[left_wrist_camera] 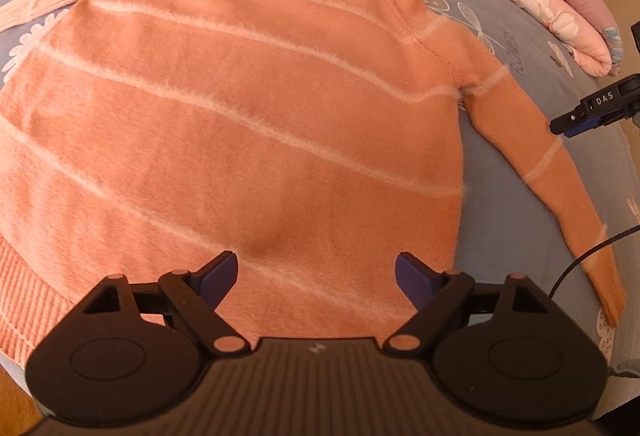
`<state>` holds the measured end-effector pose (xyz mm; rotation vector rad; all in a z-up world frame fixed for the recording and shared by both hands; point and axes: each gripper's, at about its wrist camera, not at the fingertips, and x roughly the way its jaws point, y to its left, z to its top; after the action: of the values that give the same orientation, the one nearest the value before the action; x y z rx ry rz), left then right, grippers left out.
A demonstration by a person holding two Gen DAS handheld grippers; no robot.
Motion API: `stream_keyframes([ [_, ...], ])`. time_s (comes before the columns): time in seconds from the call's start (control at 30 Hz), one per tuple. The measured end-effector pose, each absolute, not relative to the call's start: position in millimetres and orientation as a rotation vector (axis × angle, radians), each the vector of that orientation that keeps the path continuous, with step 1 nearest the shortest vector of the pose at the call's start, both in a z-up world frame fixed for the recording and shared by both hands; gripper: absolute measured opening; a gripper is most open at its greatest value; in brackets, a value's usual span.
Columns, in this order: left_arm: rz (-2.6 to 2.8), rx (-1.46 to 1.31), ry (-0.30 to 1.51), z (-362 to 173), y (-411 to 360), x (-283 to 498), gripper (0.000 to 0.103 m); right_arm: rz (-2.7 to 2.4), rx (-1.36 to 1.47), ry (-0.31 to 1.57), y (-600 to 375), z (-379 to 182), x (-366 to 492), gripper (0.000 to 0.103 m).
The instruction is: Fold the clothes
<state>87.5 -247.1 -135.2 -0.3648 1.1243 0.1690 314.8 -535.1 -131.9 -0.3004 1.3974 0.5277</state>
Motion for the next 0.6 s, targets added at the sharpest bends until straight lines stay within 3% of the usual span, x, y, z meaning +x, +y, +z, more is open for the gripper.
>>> stream_keyframes([
  [0.43,0.323,-0.345,1.206,-132,-304,135,0.086,0.904,-0.215,1.354,-570,-149,324,0.051],
  [0.47,0.329,-0.348,1.207,-132,-308,137,0.086,0.917,-0.223,1.345,-571,-149,323,0.047],
  [0.53,0.344,-0.340,1.207,-132,-315,141,0.086,0.922,-0.220,1.343,-574,-150,322,0.006],
  [0.6,0.359,-0.351,1.212,-132,-322,145,0.086,0.929,-0.179,1.357,-578,-148,325,0.006],
])
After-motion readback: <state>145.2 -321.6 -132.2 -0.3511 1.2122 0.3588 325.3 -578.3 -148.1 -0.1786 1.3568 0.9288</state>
